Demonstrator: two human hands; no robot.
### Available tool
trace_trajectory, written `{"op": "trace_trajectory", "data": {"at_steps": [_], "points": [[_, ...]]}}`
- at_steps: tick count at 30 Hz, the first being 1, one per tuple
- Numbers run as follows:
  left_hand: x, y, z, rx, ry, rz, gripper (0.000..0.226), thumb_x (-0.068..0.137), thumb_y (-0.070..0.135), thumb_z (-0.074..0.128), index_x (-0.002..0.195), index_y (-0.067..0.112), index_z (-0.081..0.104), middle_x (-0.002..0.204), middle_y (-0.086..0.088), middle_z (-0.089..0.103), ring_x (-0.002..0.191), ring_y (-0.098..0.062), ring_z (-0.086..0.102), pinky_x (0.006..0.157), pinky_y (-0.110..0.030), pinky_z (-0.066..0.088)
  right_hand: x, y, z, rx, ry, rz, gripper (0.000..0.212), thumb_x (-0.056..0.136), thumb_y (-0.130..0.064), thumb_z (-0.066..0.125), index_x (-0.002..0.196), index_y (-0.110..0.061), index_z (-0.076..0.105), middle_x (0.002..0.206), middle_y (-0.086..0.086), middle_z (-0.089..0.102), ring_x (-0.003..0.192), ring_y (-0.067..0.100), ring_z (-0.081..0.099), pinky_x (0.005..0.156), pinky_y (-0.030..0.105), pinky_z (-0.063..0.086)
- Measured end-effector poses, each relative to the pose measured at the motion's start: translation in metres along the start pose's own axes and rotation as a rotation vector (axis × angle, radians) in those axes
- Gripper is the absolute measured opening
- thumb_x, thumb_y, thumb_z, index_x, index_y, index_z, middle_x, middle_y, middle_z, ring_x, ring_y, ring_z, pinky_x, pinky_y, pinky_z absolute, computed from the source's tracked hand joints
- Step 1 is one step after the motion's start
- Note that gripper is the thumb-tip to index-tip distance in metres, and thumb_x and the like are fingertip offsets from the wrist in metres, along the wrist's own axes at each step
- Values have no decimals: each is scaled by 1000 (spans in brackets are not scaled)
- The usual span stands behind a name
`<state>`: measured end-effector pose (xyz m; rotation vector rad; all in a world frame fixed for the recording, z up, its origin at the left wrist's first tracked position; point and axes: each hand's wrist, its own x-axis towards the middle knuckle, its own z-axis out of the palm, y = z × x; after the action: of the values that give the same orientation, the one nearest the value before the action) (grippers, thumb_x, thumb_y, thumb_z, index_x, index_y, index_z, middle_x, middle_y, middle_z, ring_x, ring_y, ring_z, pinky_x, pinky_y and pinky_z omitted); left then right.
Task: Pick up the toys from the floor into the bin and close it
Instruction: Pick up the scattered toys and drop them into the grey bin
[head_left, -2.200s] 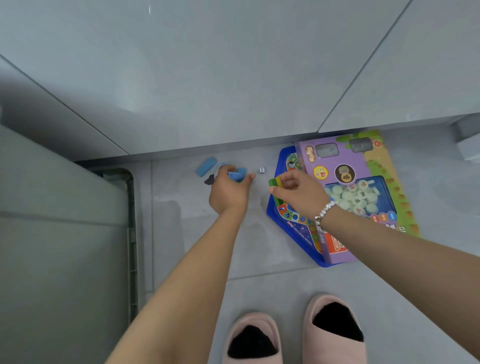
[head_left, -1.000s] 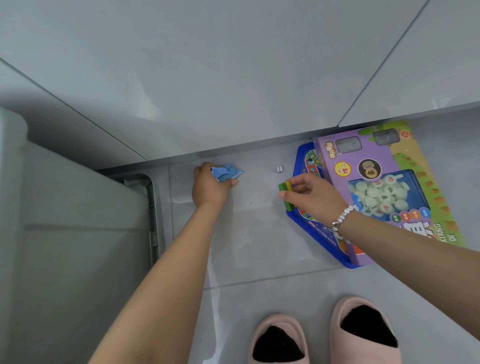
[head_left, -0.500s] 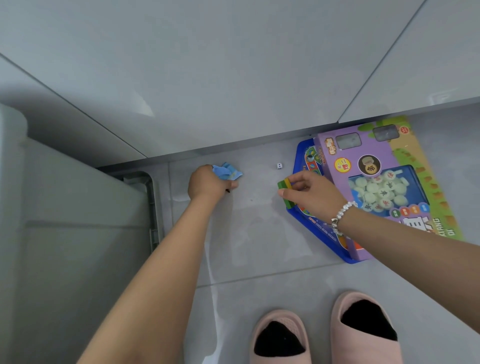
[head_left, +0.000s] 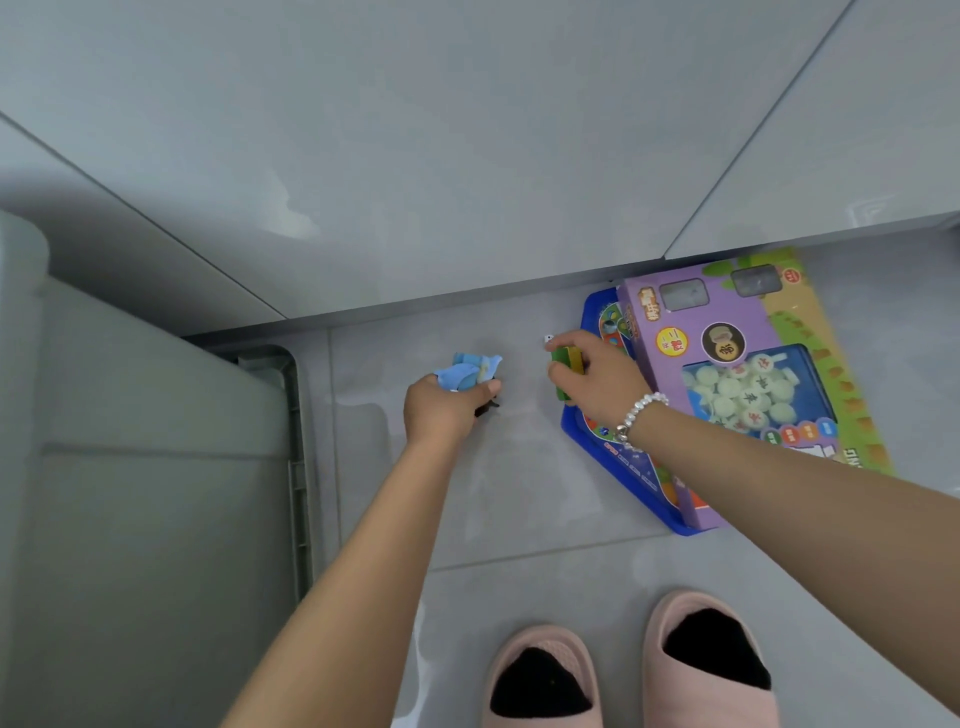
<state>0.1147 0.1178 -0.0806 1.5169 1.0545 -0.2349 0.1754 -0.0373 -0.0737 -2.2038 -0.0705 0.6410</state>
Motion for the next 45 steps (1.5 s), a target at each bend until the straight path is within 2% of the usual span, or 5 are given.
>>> {"op": "trace_trajectory", "data": {"at_steps": [6, 16, 29, 36, 45], "points": [[-7, 1, 8, -68, 28, -6, 26, 72, 19, 80, 74, 22, 54, 76, 2, 60, 61, -11, 53, 60, -23, 42, 23, 6, 2, 12, 38, 2, 4, 88, -16, 53, 91, -14, 52, 70, -3, 53, 66, 16, 54, 54, 23, 43], [-16, 6, 1, -117, 22, 0, 23, 73, 16, 78, 75, 21, 56, 70, 3, 57, 54, -10, 47, 54, -22, 37, 42, 6, 9, -165, 50, 12, 33, 83, -34, 65, 112, -18, 62, 113, 4, 63, 102, 22, 57, 81, 30, 46], [-23, 8, -9, -158, 32, -51, 24, 75, 16, 78, 91, 12, 61, 83, -3, 63, 48, -4, 47, 41, -11, 37, 54, -1, 15, -136, 149, 125, 28, 81, -34, 67, 93, -9, 65, 89, 10, 66, 78, 24, 58, 65, 29, 44], [-71, 29, -33, -378, 41, -116, 18, 79, 21, 75, 84, 16, 59, 53, 9, 50, 38, -4, 35, 38, -14, 30, 3, -47, -1, 308, -207, 143, 24, 86, -35, 62, 80, -12, 58, 64, -1, 55, 40, 6, 39, 38, 16, 31], [-216, 93, -131, -758, 32, 94, 19, 87, 28, 62, 72, 23, 53, 54, 10, 45, 41, -2, 32, 33, -11, 22, -105, -209, 1, 645, -715, 151, 22, 97, -20, 46, 76, -14, 48, 63, 0, 54, 50, 10, 48, 42, 17, 36]]}}
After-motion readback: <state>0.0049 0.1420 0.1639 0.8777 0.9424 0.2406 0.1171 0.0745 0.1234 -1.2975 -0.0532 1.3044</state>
